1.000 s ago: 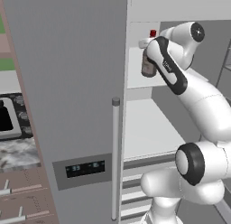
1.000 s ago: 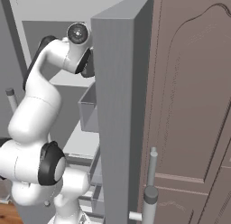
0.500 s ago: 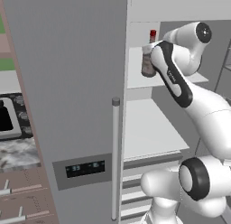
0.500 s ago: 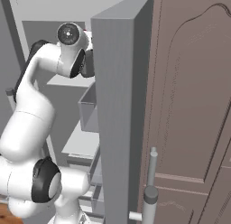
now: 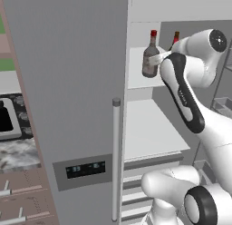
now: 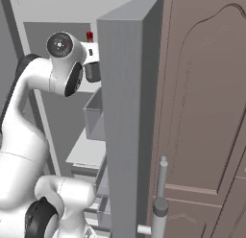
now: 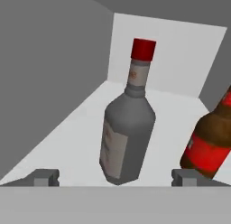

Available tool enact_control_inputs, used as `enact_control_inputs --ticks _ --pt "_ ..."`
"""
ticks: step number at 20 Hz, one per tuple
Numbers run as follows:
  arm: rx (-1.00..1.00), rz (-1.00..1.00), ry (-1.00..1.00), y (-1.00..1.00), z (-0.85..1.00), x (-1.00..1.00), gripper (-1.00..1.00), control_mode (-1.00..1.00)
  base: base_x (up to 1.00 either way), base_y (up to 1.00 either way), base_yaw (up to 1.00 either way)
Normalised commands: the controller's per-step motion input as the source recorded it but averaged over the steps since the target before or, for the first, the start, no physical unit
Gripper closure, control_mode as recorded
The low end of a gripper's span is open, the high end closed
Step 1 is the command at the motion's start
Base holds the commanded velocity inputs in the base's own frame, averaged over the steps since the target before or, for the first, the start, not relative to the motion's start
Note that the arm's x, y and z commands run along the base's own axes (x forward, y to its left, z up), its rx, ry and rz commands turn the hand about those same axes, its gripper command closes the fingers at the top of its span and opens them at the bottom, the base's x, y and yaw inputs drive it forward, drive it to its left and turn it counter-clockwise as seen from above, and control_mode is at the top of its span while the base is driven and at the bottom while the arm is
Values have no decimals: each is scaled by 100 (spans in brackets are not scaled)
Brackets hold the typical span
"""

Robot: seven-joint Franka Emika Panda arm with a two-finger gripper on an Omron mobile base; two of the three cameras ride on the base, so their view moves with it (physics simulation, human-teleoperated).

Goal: Place the beer and liquor on the top shelf of the fridge to keep them out of children's reach, and place the apple on lower shelves for easy access.

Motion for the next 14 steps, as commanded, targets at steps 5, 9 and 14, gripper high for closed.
enact_control_inputs --ticks 5,9,14 --pt "0 -6 20 0 -19 -92 -100 -100 0 0 0" --pt "1 -9 28 0 -32 -85 -100 -100 0 0 0" --pt "5 -10 23 0 -45 -85 -100 -100 0 0 0"
